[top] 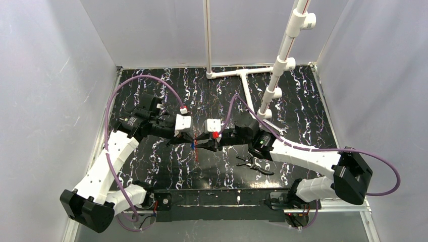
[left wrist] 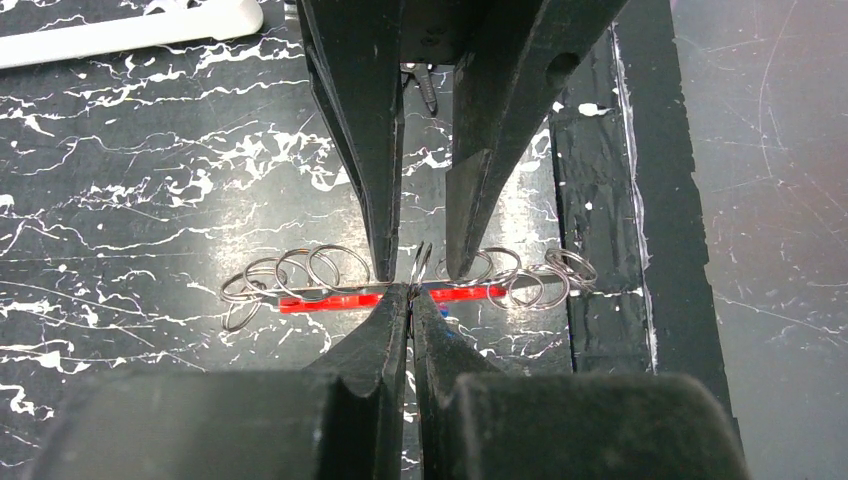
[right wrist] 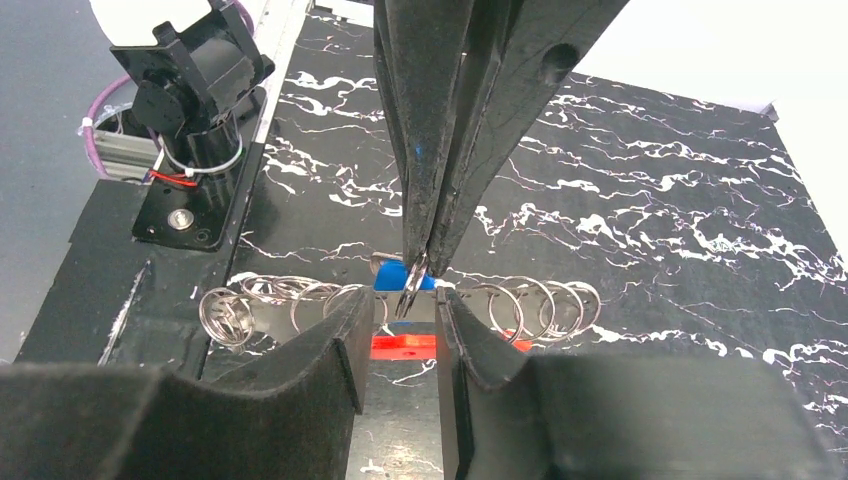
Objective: Remove the keys from the keyring
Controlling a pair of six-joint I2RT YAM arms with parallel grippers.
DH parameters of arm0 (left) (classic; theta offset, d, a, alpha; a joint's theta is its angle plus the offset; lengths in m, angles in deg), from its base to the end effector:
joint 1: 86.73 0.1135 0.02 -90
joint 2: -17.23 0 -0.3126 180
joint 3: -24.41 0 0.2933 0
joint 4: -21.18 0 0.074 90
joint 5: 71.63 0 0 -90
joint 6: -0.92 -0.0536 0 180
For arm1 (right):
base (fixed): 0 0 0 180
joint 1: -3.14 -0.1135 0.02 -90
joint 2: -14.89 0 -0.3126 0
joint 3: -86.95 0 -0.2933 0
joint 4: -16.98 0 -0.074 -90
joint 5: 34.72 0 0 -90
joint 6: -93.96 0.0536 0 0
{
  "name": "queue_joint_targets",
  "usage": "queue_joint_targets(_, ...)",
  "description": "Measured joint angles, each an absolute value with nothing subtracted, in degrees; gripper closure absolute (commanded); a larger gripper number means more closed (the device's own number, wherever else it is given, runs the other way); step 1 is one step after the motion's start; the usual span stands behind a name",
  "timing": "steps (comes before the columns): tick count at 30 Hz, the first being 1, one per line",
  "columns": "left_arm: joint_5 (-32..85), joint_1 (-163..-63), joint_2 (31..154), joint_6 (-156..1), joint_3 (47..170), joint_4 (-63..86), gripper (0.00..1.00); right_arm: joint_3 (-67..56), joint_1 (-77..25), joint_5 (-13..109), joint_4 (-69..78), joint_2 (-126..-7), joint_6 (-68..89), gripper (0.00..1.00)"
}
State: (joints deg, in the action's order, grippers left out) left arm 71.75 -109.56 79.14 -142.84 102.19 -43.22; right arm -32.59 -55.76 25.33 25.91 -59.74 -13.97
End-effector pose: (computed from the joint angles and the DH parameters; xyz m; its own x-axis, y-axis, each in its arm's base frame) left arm 0.1908 -0.1270 0.3901 0.1735 0.4490 -0.8765 0.9834 -0.0314 0.1786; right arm 0.1535 0.3062 0.3321 0.2626 -0.0811 -0.9615 -0.9647 -0.0033 -0.2632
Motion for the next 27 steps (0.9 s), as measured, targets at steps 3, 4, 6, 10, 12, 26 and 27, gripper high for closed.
queue_joint_targets(3, 71.12, -110.06, 78.84, -142.90, 101.80, -42.89, 1.00, -32.35, -55.76, 25.37, 25.76, -59.87, -13.93, 0.63)
queue_joint_targets(4, 70.88, -110.22, 78.60, -142.95, 101.49, -42.89, 1.00, -32.11, -55.76, 25.50, 25.71, -59.98, -13.90, 0.63)
queue_joint_targets(6, 70.40, -110.68, 78.23, -143.06, 101.03, -42.89, 1.00, -31.52, -55.76, 25.57, 25.67, -60.22, -13.84, 0.63)
queue_joint_targets(10, 69.57, -111.46, 77.79, -143.08, 100.77, -42.85, 1.00, -30.77, -55.76, 25.55, 25.47, -60.61, -13.58, 0.69)
queue_joint_targets(12, 68.94, -111.68, 77.64, -143.06, 100.77, -42.83, 1.00, -30.77, -55.76, 25.55, 25.34, -60.81, -13.40, 0.73)
queue_joint_targets(26, 66.57, -111.97, 77.42, -140.17, 100.68, -42.00, 0.64, -30.36, -55.82, 26.97, 23.68, -61.22, -15.30, 0.99)
queue_joint_targets(27, 66.79, -111.90, 77.42, -139.58, 100.68, -41.84, 0.59, -30.45, -55.82, 27.38, 23.88, -61.22, -15.52, 0.99)
